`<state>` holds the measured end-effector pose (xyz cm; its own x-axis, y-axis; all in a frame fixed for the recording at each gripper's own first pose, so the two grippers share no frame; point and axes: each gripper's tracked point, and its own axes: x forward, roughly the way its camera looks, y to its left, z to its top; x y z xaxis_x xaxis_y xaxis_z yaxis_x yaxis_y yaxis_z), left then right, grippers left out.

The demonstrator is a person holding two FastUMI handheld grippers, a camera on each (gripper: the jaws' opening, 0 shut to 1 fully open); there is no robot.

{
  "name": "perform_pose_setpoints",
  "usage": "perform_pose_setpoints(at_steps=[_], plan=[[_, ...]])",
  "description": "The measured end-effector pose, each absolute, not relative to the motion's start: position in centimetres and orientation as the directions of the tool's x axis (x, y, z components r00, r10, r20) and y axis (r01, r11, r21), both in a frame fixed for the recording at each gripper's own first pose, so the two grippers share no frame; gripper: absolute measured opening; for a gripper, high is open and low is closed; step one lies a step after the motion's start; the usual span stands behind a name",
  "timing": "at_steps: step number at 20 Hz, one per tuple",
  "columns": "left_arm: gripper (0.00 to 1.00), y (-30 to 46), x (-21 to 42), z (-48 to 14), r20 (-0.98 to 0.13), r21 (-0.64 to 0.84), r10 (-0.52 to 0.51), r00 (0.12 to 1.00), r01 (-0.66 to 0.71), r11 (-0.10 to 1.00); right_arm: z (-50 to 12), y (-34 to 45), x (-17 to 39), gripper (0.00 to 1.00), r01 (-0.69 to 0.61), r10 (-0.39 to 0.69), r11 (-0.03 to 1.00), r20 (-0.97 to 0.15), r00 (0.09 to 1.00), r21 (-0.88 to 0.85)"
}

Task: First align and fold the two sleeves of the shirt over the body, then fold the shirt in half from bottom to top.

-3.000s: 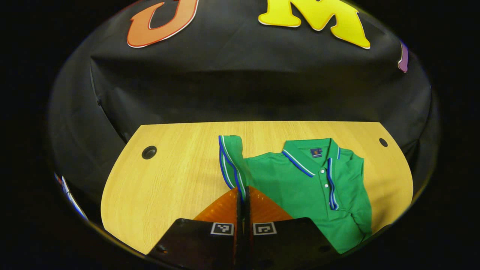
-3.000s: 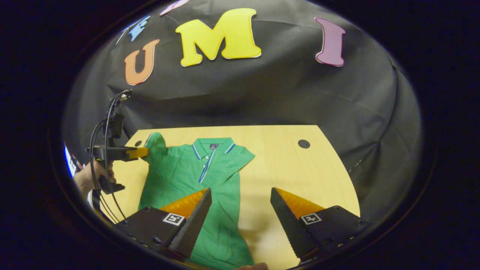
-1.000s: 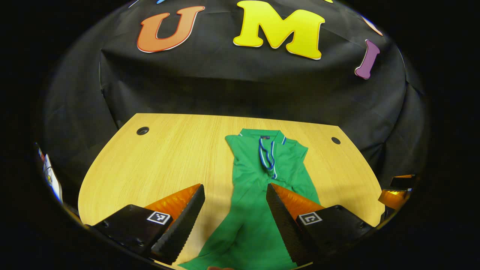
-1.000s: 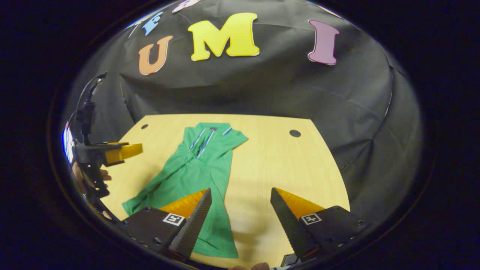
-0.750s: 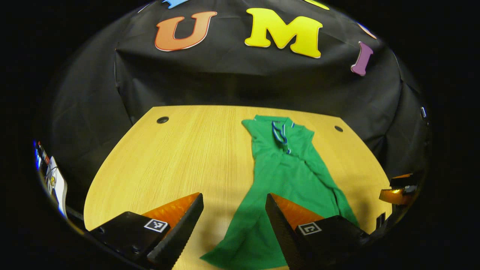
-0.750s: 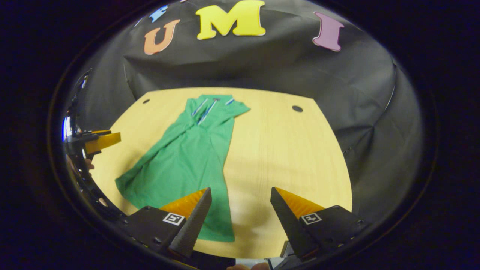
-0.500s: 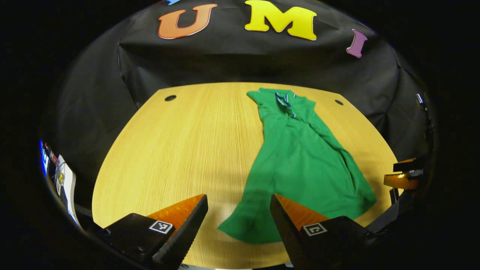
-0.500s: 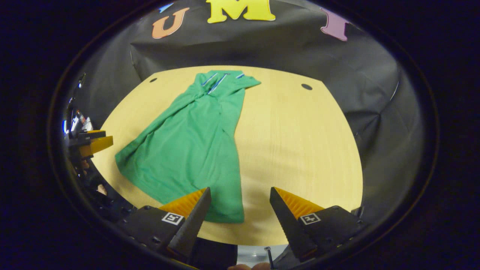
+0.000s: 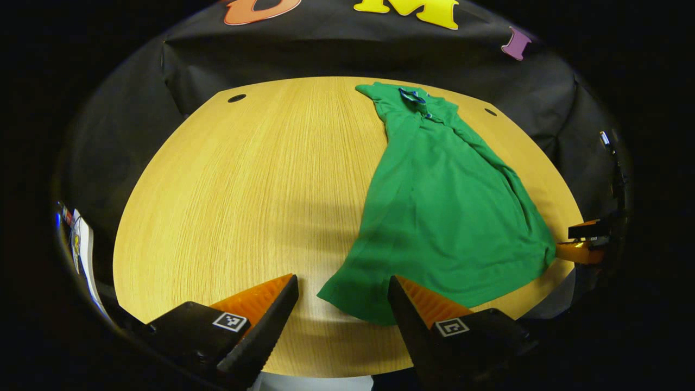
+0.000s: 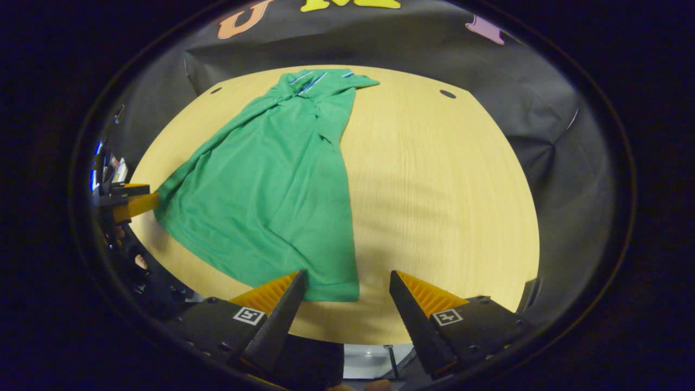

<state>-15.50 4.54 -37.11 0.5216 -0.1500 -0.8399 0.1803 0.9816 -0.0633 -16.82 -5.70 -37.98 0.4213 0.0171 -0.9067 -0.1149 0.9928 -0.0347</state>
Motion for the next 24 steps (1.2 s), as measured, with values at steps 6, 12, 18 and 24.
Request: perform_pose_setpoints(at_steps=[6, 12, 18, 24], plan=[[1.0, 4.8, -17.3, -38.4, -0.868, -0.042, -0.135, 0.477, 0.202, 0.978, -40.1, -5.5, -17.8, 0.92, -0.094, 0.028, 0.996, -0.931, 0.365, -0.007], [0.78, 3.6, -17.1, -38.8, -0.895, -0.063, -0.12, 0.431, 0.144, 0.987, -40.2, -4.8, -17.7, 0.37, -0.063, 0.086, 0.996, -0.945, 0.316, 0.07], [0.06, 1.9, -17.8, -38.5, -0.915, -0.136, -0.157, 0.373, 0.083, 0.987, -39.7, -4.5, -16.9, 0.0, -0.017, 0.115, 0.993, -0.948, 0.296, 0.115], [0.06, 1.0, -15.3, -35.2, -0.882, -0.247, -0.231, 0.41, 0.013, 0.969, -36.3, -4.7, -14.1, 0.0, -0.002, 0.143, 0.988, -0.921, 0.362, 0.152]])
